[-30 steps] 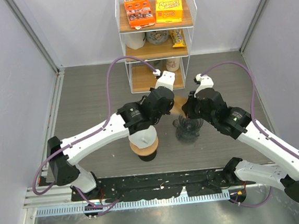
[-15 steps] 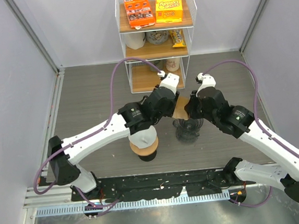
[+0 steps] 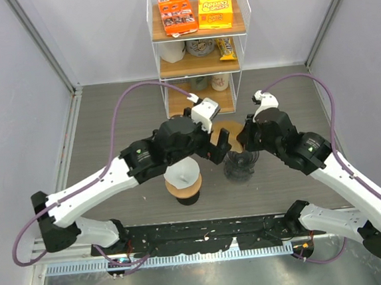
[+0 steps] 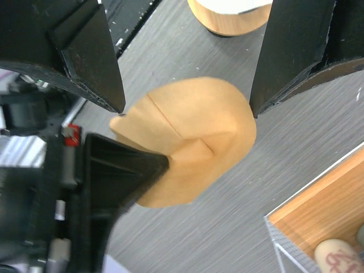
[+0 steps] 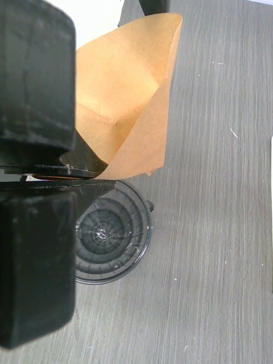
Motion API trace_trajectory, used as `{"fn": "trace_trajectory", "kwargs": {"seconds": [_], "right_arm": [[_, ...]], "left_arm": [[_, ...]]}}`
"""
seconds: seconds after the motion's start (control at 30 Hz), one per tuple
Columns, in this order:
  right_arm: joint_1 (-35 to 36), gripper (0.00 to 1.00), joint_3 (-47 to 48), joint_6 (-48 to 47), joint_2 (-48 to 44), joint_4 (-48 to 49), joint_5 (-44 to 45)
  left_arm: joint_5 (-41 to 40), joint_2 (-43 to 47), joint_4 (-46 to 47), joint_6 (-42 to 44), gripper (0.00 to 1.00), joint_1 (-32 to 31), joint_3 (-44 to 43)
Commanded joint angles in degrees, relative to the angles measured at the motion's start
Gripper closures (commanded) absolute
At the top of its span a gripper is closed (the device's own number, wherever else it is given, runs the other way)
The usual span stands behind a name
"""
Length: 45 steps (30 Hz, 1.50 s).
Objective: Place the coffee filter in the dripper
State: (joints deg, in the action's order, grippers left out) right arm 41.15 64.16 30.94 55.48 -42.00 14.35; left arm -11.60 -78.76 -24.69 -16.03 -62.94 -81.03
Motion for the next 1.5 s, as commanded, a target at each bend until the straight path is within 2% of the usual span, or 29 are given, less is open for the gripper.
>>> {"fn": "trace_trajectory", "kwargs": {"seconds": [0.0, 0.33, 0.5, 0.73, 0.93, 1.23, 1.47], "right_arm": [[0.08, 0.94, 3.51, -0.26, -1.08, -4.75, -1.42], [-0.01, 0.95, 2.99, 0.0, -3.36, -13.72, -3.63], [-0.63, 0.95, 1.41, 0.0, -4.6, -16.53, -2.49], [-2.47, 0.95, 0.7, -0.97, -3.28, -17.24, -1.69], [-6.42, 0.94, -0.79, -3.16, -0.99, -15.49, -4.85], [-11.79, 0.88, -3.51, -5.89, 0.76, -12.5, -9.42], [-12.05, 0.75, -3.61, -6.94, 1.38, -10.83, -10.92]], "left_arm": [[8.77, 7.47, 5.96, 1.0, 0.01, 1.32, 3.59], [9.49, 21.53, 9.04, -2.95, 0.0, 9.93, 15.19], [8.17, 25.06, 9.04, -5.14, 0.0, 15.11, 19.33], [10.18, 25.32, 8.43, -7.08, 0.0, 19.78, 23.11], [10.45, 23.66, 8.61, -7.87, 0.01, 21.71, 24.35], [12.98, 21.55, 8.69, -8.4, 0.0, 23.3, 24.43], [13.97, 20.93, 8.87, -8.4, 0.01, 23.91, 24.26]]}}
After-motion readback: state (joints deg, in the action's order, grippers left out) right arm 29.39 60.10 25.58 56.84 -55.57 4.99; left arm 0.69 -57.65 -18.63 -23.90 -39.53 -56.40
